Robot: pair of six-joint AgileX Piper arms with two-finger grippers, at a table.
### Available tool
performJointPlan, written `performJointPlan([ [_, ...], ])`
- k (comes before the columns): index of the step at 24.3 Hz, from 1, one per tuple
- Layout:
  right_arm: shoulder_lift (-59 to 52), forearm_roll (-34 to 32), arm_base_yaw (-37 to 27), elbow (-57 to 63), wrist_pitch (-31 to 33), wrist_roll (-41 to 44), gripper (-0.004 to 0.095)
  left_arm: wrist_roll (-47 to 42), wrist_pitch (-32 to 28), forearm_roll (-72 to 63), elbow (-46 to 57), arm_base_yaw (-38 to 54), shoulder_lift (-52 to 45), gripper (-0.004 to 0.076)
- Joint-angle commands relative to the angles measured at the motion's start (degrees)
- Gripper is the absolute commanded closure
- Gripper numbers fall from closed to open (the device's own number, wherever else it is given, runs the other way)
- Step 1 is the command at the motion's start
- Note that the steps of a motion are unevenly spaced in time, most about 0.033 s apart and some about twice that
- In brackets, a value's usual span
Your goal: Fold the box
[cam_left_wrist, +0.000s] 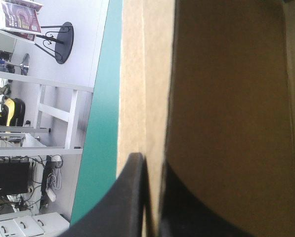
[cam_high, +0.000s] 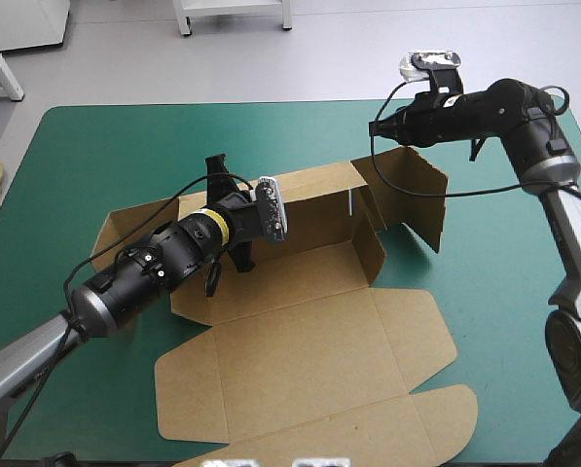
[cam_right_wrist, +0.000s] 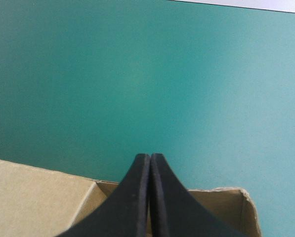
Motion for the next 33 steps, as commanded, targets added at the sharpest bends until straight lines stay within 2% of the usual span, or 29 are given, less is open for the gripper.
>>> performJointPlan([
  [1,-0.08,1.11,-0.06,-4.57,-1.1,0.35,0.0907,-2.86,3.64,-3.25,0.02,-0.16,0.83,0.0733],
  [12,6.53,0.41,-0.17,-10.73,-0.36,1.87,0.0907,-3.08,3.45,-2.6,3.73,-0.16,1.52,0.0733],
  [20,8.85,-1.51,-0.17,-10.73,7.23,2.24,0.0907,-3.23,2.66,-2.44,3.73,-0.16,1.52,0.0733],
  [27,8.64,-2.43,-0.17,-10.73,15.65,2.24,0.0907,-8.8,1.91,2.72,3.73,0.49,1.52,0.0733],
  [33,8.07,-2.57,-0.28,-10.73,18.44,1.61,0.0908,-8.91,1.52,2.59,3.73,0.96,1.52,0.0732],
])
